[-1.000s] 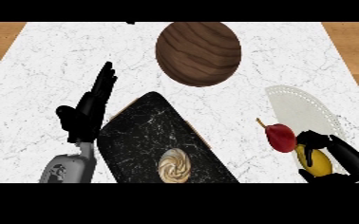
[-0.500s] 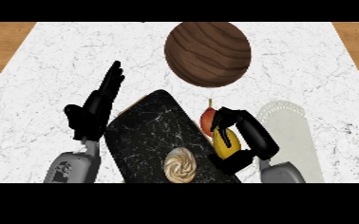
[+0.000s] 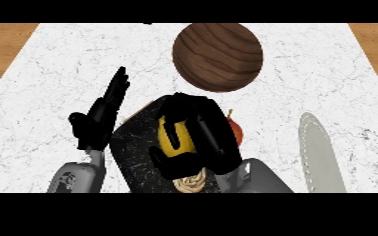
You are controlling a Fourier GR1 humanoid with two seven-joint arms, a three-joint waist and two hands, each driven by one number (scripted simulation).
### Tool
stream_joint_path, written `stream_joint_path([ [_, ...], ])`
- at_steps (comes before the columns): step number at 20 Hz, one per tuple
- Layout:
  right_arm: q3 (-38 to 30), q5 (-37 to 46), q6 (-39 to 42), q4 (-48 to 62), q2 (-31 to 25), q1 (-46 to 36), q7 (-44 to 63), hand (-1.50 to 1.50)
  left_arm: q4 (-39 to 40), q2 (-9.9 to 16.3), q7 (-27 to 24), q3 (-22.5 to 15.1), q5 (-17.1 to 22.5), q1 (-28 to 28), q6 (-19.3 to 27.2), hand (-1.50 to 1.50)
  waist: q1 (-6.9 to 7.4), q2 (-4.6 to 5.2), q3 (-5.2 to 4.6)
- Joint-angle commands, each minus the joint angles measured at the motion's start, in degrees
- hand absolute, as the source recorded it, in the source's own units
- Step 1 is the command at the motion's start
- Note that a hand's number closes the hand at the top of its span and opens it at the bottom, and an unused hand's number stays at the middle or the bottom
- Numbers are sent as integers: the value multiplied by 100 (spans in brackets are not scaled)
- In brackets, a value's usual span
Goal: Pick the lemon from the placemat and place it in the bowl
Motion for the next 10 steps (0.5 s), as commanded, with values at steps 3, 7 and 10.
stream_joint_path([
  [3,511,669,-652,151,45,-1967,2558,150,-84,135,156,199,148,-134,-92,0,-45,25,13],
  [7,336,493,-544,347,47,-3263,3844,150,-21,67,114,161,104,-185,-59,0,-96,42,20],
  [10,-129,230,-658,1139,47,-4267,4064,150,202,59,-128,188,16,-174,-12,0,-59,69,19],
])
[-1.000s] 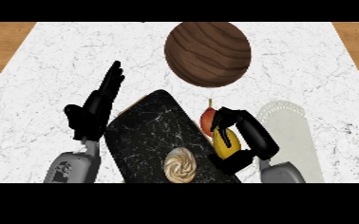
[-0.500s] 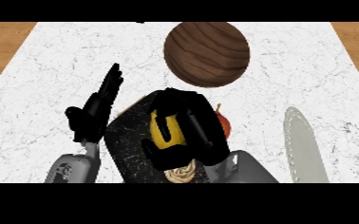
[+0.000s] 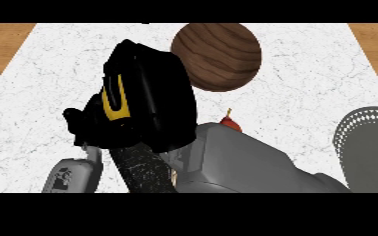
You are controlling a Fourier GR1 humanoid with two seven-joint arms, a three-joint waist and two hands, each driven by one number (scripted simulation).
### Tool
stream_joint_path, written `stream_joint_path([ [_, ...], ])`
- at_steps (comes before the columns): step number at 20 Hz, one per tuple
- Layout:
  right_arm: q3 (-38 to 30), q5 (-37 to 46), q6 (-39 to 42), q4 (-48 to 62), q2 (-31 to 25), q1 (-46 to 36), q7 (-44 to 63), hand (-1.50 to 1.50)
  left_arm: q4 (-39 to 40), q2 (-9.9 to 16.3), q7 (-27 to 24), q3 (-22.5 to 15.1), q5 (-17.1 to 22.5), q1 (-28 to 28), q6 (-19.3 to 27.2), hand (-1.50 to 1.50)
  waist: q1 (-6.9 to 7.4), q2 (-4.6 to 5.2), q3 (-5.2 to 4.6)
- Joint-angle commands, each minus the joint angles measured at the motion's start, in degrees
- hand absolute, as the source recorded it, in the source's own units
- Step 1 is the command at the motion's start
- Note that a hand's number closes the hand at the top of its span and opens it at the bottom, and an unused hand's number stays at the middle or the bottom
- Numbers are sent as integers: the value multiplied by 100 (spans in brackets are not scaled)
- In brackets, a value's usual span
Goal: Pick the lemon from the placemat and place it in the bowl
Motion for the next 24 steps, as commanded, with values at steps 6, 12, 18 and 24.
stream_joint_path([
  [6,-1079,-624,69,1768,0,-1830,144,150,136,-47,-33,47,-100,-195,79,0,-80,55,16],
  [12,-1218,-107,364,3407,-34,-2461,-97,150,107,-125,-113,-62,-153,-53,80,0,-39,70,11],
  [18,-1175,162,357,4369,-439,-1943,-1163,150,-318,74,123,45,50,193,-144,0,-52,70,18],
  [24,-1750,117,83,5326,-663,-1904,-2037,150,-426,19,-249,-73,-26,635,-164,0,-25,72,18],
])
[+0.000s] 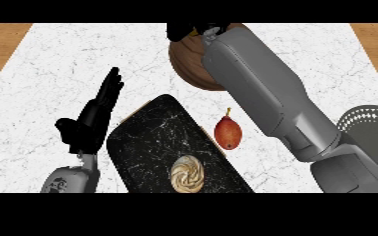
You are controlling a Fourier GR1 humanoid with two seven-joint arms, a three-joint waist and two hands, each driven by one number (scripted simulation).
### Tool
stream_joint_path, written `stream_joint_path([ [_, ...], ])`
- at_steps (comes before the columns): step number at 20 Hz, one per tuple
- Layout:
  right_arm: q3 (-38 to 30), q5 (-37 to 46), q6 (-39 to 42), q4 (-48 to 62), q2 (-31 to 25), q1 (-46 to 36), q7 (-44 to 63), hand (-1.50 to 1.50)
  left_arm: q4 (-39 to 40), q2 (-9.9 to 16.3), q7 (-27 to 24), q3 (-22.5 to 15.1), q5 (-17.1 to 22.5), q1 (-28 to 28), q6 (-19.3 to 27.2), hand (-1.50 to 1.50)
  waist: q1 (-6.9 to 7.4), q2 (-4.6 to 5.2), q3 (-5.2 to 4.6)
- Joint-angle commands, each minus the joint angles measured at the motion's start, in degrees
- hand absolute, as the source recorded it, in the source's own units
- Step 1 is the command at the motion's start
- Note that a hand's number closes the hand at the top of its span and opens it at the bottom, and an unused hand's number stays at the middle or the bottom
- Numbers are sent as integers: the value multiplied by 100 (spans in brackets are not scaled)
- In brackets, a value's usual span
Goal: Pick the lemon from the placemat and place it in the bowl
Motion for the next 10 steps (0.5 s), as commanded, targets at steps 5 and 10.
stream_joint_path([
  [5,-426,221,-928,1606,182,276,-1105,150,-121,41,180,39,61,-42,-87,0,89,30,2],
  [10,-881,-336,-32,1958,-202,461,-2036,150,465,-192,-397,-59,-113,-53,44,0,41,45,3],
])
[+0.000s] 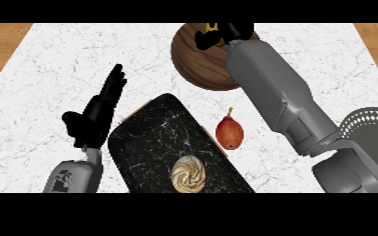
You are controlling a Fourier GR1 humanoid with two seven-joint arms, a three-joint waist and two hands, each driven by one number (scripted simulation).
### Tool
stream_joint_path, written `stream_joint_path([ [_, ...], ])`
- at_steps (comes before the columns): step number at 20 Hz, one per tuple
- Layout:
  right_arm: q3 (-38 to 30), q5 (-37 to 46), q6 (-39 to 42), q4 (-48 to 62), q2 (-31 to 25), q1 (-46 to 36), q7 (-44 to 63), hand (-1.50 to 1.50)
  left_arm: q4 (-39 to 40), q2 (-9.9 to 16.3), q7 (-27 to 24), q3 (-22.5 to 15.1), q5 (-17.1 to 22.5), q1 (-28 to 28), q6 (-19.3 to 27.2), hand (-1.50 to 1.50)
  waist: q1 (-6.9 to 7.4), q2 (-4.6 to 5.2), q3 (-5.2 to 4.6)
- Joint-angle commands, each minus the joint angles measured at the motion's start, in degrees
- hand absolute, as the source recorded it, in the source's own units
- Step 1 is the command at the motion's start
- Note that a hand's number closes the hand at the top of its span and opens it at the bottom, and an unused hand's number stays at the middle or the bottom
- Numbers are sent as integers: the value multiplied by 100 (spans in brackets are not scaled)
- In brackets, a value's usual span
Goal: Pick the lemon from the placemat and place it in the bowl
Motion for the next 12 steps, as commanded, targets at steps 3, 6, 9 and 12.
stream_joint_path([
  [3,-791,-771,665,503,-110,58,-736,-150,217,18,-55,99,-4,-271,3,0,12,22,4],
  [6,-988,-1001,809,605,-40,437,-1534,-150,218,138,-41,242,179,-236,-166,0,25,31,5],
  [9,-1299,-1242,853,661,-88,385,-2100,-150,-5,36,4,17,-1,-37,-70,0,72,26,8],
  [12,-1572,-1463,585,464,-28,489,-2580,-150,-53,7,141,54,8,-138,-9,0,19,-1,8],
])
